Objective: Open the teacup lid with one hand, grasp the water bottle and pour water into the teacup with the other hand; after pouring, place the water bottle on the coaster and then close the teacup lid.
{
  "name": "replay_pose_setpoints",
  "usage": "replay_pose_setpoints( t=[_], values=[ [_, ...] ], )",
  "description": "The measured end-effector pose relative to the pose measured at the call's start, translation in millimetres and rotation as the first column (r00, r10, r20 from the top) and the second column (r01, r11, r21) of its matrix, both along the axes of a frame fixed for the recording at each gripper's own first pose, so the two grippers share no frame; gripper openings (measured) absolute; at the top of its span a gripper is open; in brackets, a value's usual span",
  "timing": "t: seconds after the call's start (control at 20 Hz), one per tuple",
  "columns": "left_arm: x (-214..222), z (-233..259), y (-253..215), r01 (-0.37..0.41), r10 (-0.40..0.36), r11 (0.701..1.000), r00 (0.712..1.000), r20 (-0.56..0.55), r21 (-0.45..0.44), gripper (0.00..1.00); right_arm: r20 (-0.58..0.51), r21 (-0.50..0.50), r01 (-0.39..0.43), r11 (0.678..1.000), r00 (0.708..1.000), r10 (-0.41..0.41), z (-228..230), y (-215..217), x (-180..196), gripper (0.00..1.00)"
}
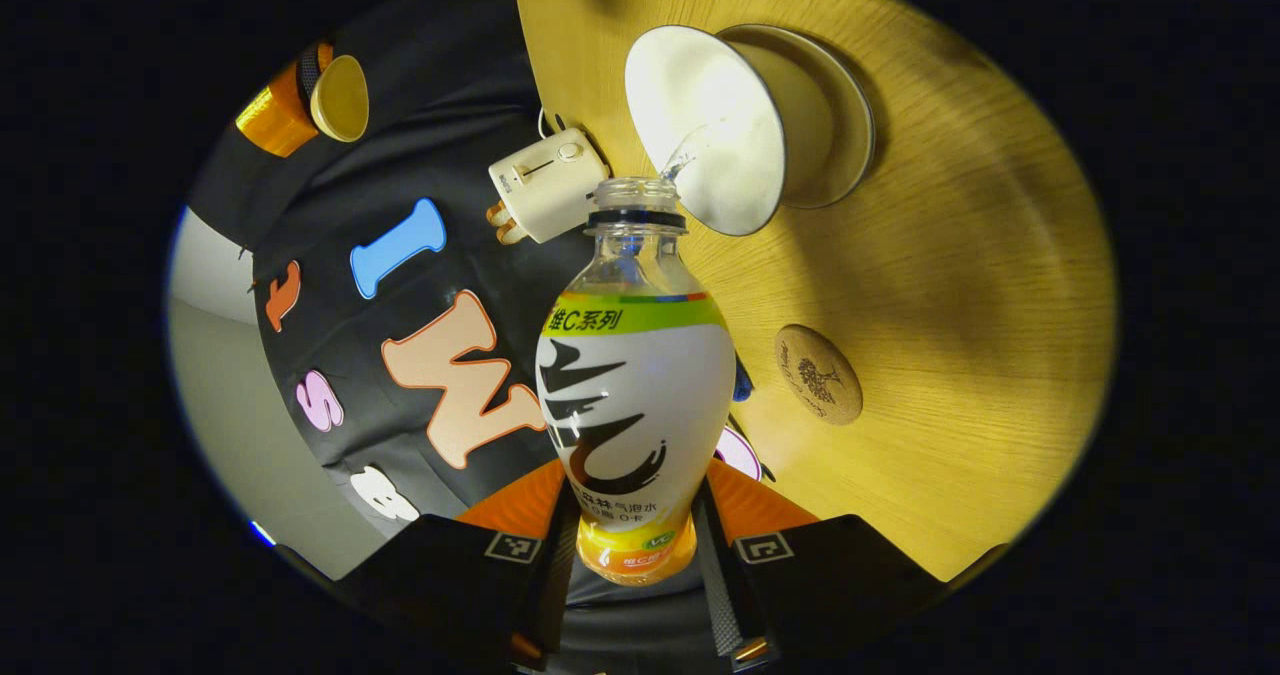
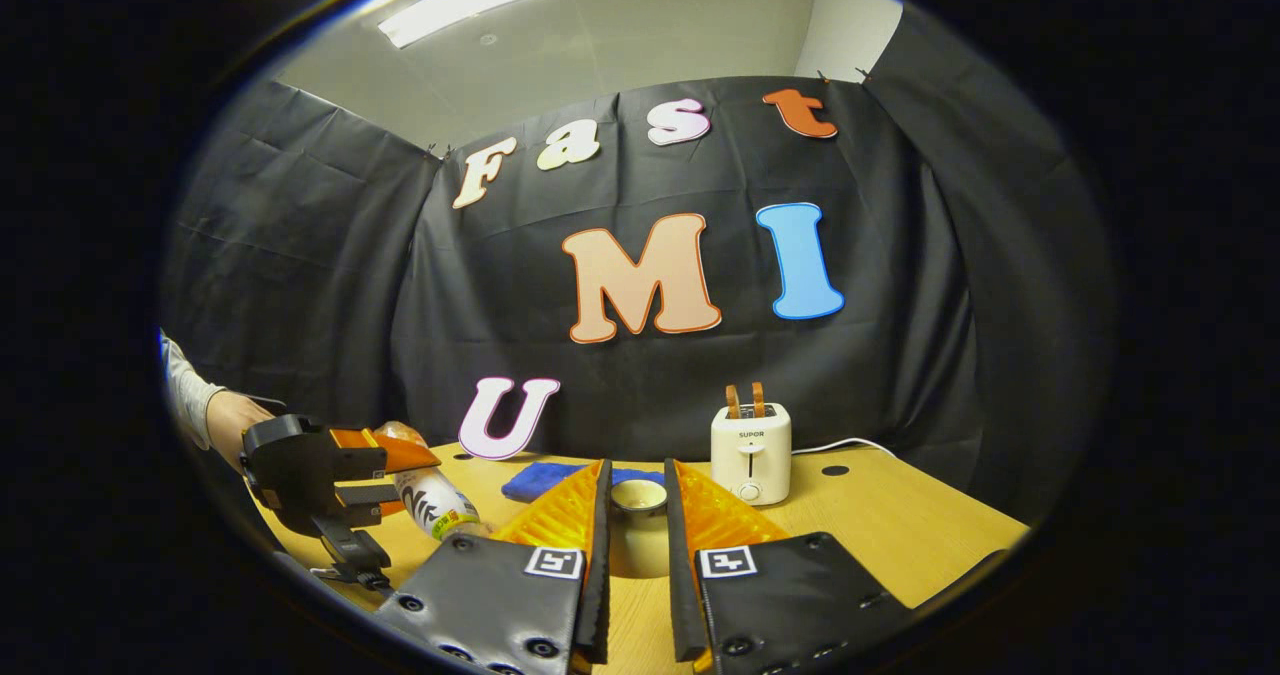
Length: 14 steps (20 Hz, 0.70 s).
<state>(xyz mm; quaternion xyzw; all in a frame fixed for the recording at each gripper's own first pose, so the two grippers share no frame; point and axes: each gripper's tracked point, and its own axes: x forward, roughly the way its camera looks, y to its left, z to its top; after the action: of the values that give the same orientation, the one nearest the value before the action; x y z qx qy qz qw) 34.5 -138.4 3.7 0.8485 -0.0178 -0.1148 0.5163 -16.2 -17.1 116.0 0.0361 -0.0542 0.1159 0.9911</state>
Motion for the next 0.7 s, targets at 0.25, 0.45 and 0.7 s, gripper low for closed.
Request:
replay_pose_setpoints(
  t=[0.25, 0.45, 0.7],
  values=[
    [0.9, 6.0, -1.5, 0.004, -0.005, 0.999, 1.0, 0.012, 0.038, 0.55, -0.006, 0.011, -0.004, 1.0, 1.0, 0.004, -1.3, -1.3, 0.8, 0.28],
    [1.1, 9.1, -2.8, 0.013, -0.016, 0.997, 0.999, 0.034, 0.082, 0.56, -0.005, 0.006, -0.012, 1.0, 1.0, 0.012, -0.7, 2.8, -1.3, 0.28],
    [-0.8, 11.3, -4.9, 0.018, -0.024, 0.994, 0.999, 0.049, 0.106, 0.57, -0.005, 0.007, -0.017, 1.0, 1.0, 0.017, -0.9, 3.8, -1.8, 0.28]
  ],
)
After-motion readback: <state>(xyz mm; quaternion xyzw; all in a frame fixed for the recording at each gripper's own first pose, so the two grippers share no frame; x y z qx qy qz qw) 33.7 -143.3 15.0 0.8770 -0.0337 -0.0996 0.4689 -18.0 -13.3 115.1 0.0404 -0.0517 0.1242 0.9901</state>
